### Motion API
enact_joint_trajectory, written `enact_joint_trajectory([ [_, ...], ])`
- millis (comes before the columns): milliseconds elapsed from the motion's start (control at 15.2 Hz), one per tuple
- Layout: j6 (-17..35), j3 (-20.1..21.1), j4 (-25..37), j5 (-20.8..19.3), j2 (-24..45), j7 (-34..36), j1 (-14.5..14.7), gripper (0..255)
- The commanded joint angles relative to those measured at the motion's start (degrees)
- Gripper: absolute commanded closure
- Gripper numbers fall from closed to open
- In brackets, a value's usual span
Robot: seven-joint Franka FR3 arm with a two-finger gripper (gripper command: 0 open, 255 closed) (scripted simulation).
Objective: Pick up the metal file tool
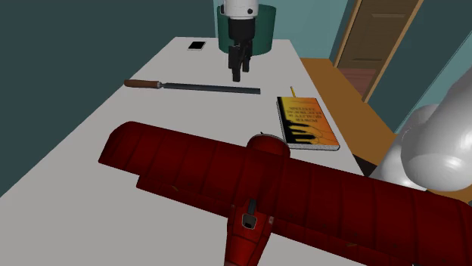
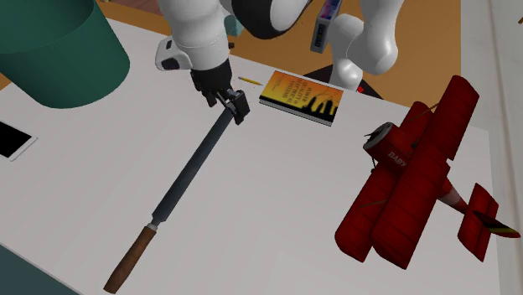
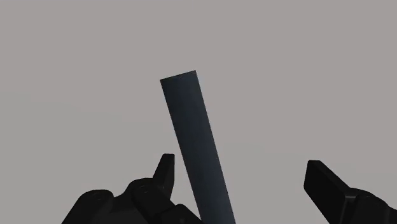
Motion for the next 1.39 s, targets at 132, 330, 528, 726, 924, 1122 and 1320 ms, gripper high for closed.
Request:
enact_joint_trajectory([
  [132,0.5,0.7,9.1,-0.2,8.7,-3.5,0.8,0],
  [330,-0.2,1.4,16.9,-0.5,15.2,-5.6,1.5,0],
  [528,-1.6,2.3,25.7,-1.0,21.9,-7.6,2.4,0],
  [726,-4.0,3.1,36.1,-1.8,29.3,-9.4,3.4,0],
  [924,-2.9,3.2,36.2,-1.9,30.5,-9.8,3.6,0],
  [1122,-0.6,3.2,33.8,-1.8,30.4,-9.9,3.6,0],
  [1320,1.4,3.2,31.9,-1.8,30.4,-10.0,3.6,0],
])
